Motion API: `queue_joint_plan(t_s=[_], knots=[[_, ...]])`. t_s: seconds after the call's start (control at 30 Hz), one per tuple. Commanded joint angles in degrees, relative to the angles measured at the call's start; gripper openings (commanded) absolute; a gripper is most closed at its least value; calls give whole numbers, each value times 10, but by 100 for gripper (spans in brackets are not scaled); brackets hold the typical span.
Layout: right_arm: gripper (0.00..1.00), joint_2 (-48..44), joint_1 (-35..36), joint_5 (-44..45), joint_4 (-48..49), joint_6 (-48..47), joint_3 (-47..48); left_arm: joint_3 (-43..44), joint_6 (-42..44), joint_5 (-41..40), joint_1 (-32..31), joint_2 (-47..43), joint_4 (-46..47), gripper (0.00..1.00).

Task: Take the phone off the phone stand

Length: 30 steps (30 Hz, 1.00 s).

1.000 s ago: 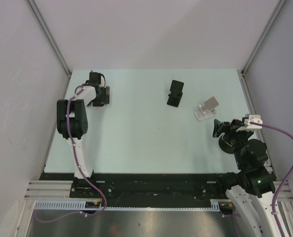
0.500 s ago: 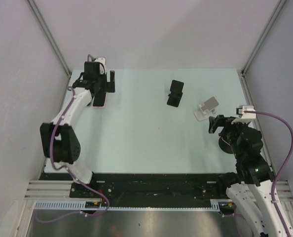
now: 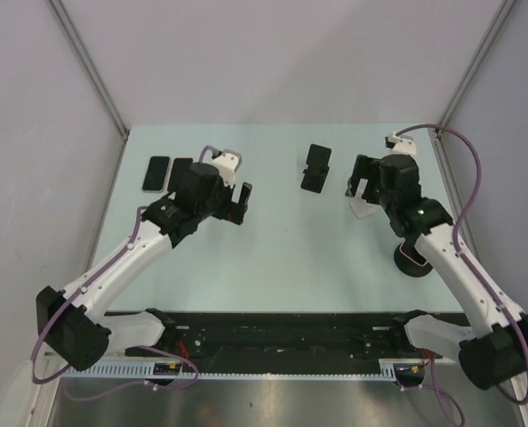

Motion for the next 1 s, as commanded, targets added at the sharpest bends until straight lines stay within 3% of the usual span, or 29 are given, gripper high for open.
queue_joint_plan(t_s=[0.0, 0.13, 0.3, 0.63, 0.97], knots=[[100, 58, 22, 107, 16, 79, 37, -75, 2, -46, -1, -75, 18, 100], [100, 129, 38, 242, 61, 103, 42, -96, 5, -58, -1, -95, 26, 100], [100, 236, 30, 345, 55, 156, 76, -100, 7, -72, -1, -120, 33, 100], [100, 367, -41, 329, 30, 268, 148, -104, 4, -53, -1, -130, 40, 100], [96, 415, -54, 318, -2, 312, 155, -104, 4, -46, -2, -123, 42, 100]])
